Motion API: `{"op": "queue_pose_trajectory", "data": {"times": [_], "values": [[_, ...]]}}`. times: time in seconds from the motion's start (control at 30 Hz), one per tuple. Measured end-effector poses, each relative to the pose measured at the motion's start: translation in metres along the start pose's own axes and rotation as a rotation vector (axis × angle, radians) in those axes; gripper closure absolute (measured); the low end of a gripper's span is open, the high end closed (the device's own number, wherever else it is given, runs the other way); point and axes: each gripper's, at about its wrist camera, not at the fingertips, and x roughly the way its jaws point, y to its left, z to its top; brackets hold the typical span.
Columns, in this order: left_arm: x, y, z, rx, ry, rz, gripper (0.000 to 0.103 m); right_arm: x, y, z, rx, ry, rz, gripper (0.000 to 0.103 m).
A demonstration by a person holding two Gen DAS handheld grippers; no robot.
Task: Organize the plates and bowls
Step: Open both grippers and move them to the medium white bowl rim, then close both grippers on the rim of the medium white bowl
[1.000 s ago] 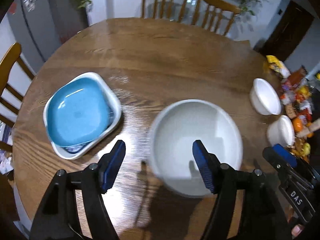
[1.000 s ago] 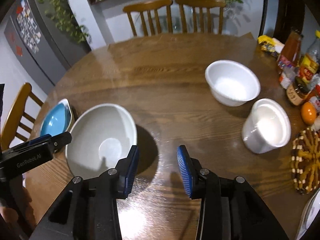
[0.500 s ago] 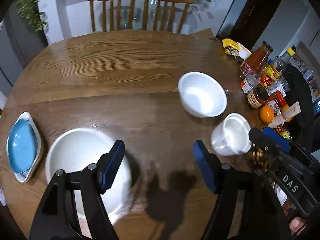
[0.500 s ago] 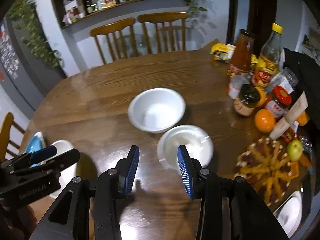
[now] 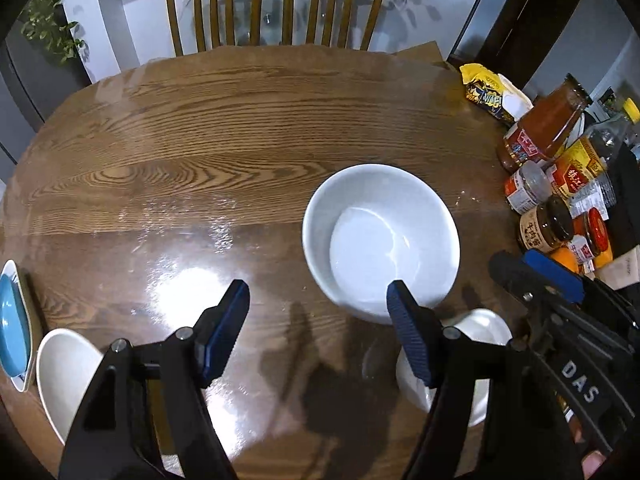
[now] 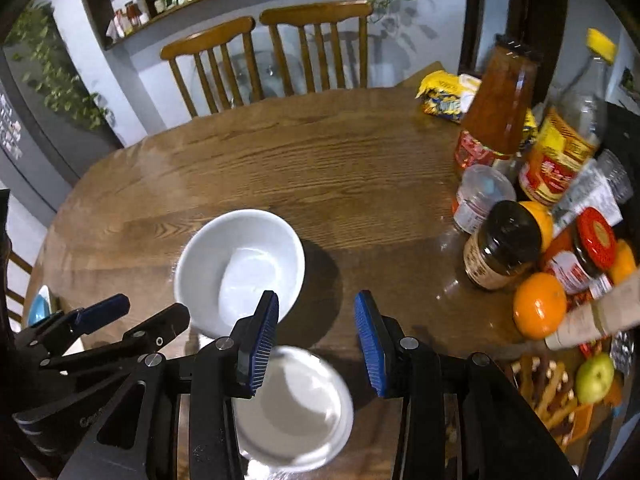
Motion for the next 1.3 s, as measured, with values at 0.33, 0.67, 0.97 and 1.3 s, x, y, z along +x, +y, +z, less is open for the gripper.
{"op": "queue_pose_trajectory", "data": {"times": [0.33, 0.67, 0.97, 1.3], "values": [[0.025, -0.004, 0.01, -0.011, 0.016, 0.04, 0.033, 0.033, -0.006, 0.016, -0.001, 0.051, 0.023, 0.063], [0.04, -0.003, 0.014, 0.002, 0.041, 0.045, 0.033, 0.048, -0.009, 0.019, -0.002, 0.085, 0.033, 0.063], [0.048, -0.001, 0.015, 0.005, 0.061, 0.041, 0.034, 0.054, -0.009, 0.019, -0.01, 0.103, 0.033, 0.063], [0.054, -0.006, 0.016, 0.013, 0.088, 0.02, 0.058, 0.06, -0.007, 0.018, -0.012, 0.124, 0.045, 0.063]]}}
